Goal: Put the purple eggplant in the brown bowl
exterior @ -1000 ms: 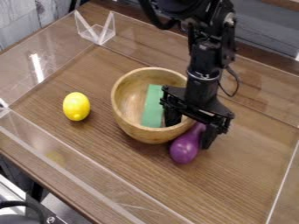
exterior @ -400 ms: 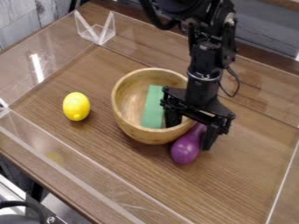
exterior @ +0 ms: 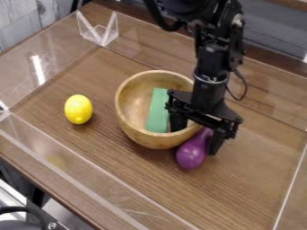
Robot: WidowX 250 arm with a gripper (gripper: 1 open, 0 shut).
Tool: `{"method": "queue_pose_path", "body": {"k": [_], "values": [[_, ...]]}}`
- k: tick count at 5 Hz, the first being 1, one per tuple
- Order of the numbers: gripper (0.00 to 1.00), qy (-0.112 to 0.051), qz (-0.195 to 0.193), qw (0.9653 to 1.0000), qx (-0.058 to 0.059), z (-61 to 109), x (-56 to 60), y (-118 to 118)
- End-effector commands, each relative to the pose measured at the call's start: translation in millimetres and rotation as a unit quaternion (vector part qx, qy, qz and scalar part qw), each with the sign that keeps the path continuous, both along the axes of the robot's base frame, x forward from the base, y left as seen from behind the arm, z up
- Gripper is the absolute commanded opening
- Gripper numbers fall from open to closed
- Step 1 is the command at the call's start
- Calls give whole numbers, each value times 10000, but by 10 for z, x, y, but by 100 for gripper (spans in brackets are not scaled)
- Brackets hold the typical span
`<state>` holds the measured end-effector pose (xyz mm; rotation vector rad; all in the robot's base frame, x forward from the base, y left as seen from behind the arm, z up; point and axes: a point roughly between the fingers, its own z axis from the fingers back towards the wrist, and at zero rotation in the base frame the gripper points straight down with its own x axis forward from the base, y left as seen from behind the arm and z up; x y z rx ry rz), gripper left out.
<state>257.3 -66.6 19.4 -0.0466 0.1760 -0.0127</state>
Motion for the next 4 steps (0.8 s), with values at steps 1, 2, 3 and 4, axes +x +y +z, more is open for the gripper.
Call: {"method": "queue_pose_path", "body": {"k": [1,2,3,4], "values": [[100,438,-77,9990,-6,-150,-226,-134],[100,460,-65,9989,-4,-153,-235,-140],[100,481,-53,9988,0,-157,-243,-146],[100,502,-41,9987,5,-161,-251,-152]]}}
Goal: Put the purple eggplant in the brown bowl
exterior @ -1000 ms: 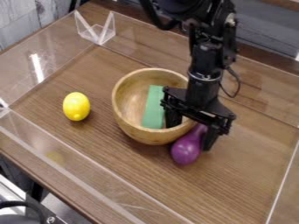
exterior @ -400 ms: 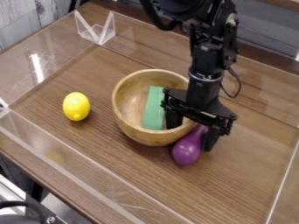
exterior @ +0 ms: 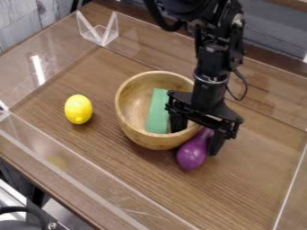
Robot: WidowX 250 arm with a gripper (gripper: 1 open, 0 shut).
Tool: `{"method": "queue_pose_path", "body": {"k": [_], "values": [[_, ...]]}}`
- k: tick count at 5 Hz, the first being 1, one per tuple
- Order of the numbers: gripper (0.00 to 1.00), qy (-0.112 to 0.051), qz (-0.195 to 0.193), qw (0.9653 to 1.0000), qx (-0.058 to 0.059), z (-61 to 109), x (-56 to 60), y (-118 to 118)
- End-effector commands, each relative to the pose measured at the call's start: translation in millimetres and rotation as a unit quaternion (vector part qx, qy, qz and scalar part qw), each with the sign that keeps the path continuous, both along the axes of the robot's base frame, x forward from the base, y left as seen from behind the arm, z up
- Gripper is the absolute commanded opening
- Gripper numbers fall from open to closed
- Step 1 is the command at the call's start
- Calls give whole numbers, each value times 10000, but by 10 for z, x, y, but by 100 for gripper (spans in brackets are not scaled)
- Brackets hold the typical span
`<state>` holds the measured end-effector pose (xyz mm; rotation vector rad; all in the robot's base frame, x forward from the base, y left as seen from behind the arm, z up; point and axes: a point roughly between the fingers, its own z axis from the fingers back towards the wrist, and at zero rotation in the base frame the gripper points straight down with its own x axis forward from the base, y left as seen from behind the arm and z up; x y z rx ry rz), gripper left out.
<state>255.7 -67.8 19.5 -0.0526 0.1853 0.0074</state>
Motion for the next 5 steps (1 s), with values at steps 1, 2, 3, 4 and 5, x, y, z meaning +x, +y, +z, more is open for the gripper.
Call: {"method": "queue_pose_path", "body": {"k": [1,2,3,4,5], "values": [[100,474,-132,9988,25,-164,-242,-146],[100,494,-122,9987,26,-164,-252,-155],[100,514,-111,9986,28,-166,-263,-163],[100,535,-101,9985,29,-166,-273,-172],[100,557,-89,9984,36,-169,-281,-178]]}}
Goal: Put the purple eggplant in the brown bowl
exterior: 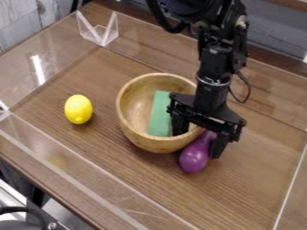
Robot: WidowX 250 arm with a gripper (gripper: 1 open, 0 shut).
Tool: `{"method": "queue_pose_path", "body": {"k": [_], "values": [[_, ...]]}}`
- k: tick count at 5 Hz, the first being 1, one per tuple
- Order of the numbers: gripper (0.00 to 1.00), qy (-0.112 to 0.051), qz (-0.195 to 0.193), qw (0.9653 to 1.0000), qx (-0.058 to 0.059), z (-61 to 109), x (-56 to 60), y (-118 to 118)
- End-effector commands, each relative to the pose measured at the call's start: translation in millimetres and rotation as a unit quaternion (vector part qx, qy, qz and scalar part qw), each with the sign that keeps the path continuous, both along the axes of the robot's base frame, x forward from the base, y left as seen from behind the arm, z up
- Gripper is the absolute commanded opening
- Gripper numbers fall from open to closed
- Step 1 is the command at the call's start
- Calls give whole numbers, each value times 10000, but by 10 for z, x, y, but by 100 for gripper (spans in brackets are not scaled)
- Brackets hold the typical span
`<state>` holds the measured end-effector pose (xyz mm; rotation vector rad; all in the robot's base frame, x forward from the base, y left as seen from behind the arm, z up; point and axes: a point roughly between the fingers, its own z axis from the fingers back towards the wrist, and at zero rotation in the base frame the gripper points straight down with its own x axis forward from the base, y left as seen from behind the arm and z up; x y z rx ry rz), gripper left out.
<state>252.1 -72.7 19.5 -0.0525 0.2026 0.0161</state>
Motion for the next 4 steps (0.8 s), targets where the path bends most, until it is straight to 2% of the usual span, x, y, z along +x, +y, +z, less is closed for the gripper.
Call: {"method": "queue_pose_path", "body": {"k": [1,4], "values": [[100,492,-119,9987,35,-172,-253,-135],[100,557,-86,9984,51,-179,-274,-154]]}}
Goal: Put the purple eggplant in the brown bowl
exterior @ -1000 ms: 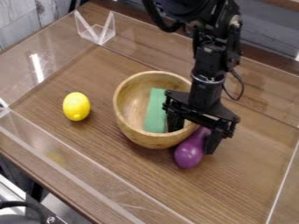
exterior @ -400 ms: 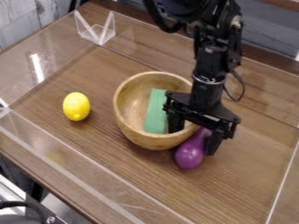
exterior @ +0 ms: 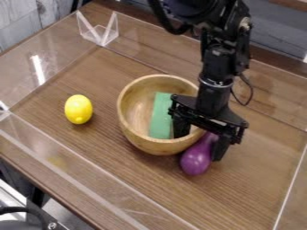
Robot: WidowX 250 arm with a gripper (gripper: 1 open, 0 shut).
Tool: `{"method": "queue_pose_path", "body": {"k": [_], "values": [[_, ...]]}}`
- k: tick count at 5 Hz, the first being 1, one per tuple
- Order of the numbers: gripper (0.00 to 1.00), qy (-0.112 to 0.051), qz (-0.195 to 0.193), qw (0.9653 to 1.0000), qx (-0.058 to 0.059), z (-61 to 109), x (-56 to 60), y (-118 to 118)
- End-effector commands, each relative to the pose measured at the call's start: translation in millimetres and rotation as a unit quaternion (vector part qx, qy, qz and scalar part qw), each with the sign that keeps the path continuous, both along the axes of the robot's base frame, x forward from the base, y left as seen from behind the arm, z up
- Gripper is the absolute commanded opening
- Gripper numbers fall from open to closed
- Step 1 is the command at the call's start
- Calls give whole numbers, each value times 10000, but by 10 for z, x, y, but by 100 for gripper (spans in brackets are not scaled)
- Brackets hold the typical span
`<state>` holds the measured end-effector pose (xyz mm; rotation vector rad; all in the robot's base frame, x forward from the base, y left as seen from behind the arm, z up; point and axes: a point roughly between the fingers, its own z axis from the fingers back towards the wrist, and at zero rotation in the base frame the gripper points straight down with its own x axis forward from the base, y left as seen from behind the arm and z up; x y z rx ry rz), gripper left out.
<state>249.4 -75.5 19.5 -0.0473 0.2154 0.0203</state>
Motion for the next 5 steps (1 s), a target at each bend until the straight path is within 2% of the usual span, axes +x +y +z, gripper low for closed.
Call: {"method": "queue_pose_path", "body": {"k": [1,5], "values": [[100,512,-91,9986,27,-181,-253,-131],[100,588,-52,9982,49,-178,-272,-153]]}}
